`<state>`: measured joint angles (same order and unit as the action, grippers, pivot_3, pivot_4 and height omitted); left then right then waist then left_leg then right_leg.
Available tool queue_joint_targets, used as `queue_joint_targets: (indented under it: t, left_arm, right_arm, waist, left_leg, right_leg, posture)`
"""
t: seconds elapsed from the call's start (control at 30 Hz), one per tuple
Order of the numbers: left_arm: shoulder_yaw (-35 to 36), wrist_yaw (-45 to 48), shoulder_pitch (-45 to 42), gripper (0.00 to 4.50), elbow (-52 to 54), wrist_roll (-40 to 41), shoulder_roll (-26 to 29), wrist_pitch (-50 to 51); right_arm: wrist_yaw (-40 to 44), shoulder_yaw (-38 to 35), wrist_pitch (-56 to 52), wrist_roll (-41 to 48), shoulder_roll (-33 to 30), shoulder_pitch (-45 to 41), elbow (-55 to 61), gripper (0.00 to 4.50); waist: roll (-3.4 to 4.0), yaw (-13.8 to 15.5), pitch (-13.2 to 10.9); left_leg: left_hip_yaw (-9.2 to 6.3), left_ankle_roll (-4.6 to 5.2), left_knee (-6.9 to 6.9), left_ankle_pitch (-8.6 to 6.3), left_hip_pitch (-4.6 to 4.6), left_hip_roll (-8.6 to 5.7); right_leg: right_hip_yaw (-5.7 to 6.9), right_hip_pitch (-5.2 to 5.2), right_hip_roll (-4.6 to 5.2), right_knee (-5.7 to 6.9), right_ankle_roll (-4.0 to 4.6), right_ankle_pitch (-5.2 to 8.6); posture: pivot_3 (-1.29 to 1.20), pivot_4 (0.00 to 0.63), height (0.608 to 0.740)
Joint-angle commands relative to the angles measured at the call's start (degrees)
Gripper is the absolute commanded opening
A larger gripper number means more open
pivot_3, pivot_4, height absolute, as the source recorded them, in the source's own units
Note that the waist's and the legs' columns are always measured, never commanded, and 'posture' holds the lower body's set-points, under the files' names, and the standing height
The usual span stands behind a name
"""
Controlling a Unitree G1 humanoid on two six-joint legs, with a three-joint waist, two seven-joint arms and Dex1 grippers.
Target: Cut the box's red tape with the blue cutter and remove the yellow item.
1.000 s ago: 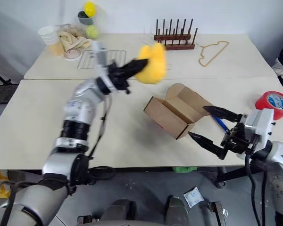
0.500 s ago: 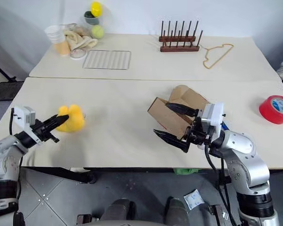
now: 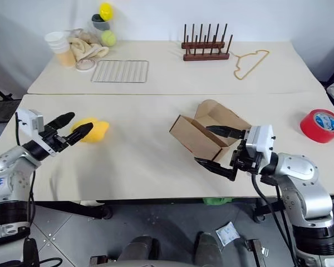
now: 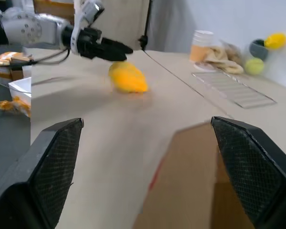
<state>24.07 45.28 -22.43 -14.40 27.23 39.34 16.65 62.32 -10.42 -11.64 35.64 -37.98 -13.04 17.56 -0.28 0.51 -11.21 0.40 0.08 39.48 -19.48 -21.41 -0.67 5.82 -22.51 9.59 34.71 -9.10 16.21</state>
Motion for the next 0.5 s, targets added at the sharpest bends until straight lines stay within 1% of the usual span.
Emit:
queue_joint_targets:
  t: [0.03, 0.1, 0.17, 0.23, 0.3, 0.33, 0.37, 0.5]
  left_arm:
    - [4.87, 6.94, 7.04, 4.48, 2.33, 2.03, 6.79, 0.95]
    - [7.57, 10.81, 15.92, 4.48, 3.7, -1.64, 11.43, -4.43]
    - [11.09, 10.92, 21.89, 4.48, 7.85, -0.69, 12.06, -4.36]
    - [14.33, 10.99, 27.89, 4.48, 13.71, 0.68, 10.98, -3.53]
    - [16.07, 10.98, 31.84, 4.48, 17.87, 1.79, 9.45, -3.6]
    - [16.37, 10.24, 33.77, 4.48, 19.48, 1.03, 8.25, -4.73]
    - [16.66, 9.66, 34.81, 4.48, 20.73, 0.79, 6.88, -6.11]
    - [16.58, 6.79, 37.45, 4.48, 24.93, 0.71, 4.26, -4.28]
  right_arm:
    - [1.59, -3.25, -0.31, 2.64, -2.05, 0.26, 0.45, 4.5]
    - [3.17, -3.76, -0.32, 2.99, -3.2, 1.04, 0.42, 4.5]
    - [4.34, -4.04, 0.01, 3.07, -3.95, 2.07, 0.44, 4.5]
    - [5.63, -4.16, 0.9, 2.49, -4.24, 3.27, 0.08, 4.5]
    - [6.77, -4.16, 2.09, 1.69, -4.18, 4.07, -0.65, 4.5]
    - [7.08, -4.1, 2.77, 1.33, -3.9, 4.71, -0.91, 4.5]
    - [7.5, -3.91, 3.61, 0.73, -3.76, 5.35, -1.16, 4.5]
    - [8.17, -3.71, 6.72, -1.27, -3.41, 7.23, -2.2, 4.5]
  waist:
    - [0.0, -0.65, 0.0]
    - [0.0, -1.55, 0.0]
    - [0.0, -1.76, 0.0]
    - [-0.05, -1.47, 0.0]
    - [-0.06, -0.6, 0.01]
    - [-0.05, -0.3, 0.0]
    - [-0.05, 0.0, 0.01]
    - [-0.06, 0.72, 0.01]
  left_leg:
    - [0.03, -0.01, -0.08, 0.0, 0.06, 0.01]
    - [0.26, -0.07, -0.34, -0.04, 0.29, 0.1]
    - [0.35, -0.07, -0.41, -0.16, 0.34, 0.22]
    - [0.34, -0.06, -0.38, -0.19, 0.28, 0.3]
    - [0.34, -0.03, -0.33, -0.22, 0.28, 0.37]
    - [0.36, -0.02, -0.29, -0.23, 0.29, 0.39]
    - [0.36, -0.02, -0.27, -0.22, 0.26, 0.42]
    - [0.46, -0.01, -0.27, -0.23, 0.29, 0.39]
  right_leg:
    - [0.0, 0.0, 0.0, 0.0, 0.01, 0.0]
    - [0.01, -0.02, 0.0, -0.09, 0.05, 0.02]
    - [0.16, -0.04, -0.01, -0.09, 0.12, 0.06]
    - [0.19, -0.02, -0.05, -0.19, 0.15, 0.07]
    - [0.17, 0.05, -0.04, -0.28, 0.15, 0.07]
    - [0.15, 0.07, -0.04, -0.33, 0.16, 0.07]
    - [0.14, 0.08, -0.03, -0.37, 0.17, 0.06]
    - [0.14, 0.13, -0.06, -0.54, 0.25, 0.03]
  posture:
    - [0.0, 0.15, 0.74]
    - [0.0, 0.15, 0.74]
    - [0.0, 0.15, 0.74]
    - [0.0, 0.15, 0.74]
    - [0.0, 0.15, 0.74]
    - [0.0, 0.15, 0.74]
    - [0.0, 0.15, 0.74]
    - [0.0, 0.15, 0.74]
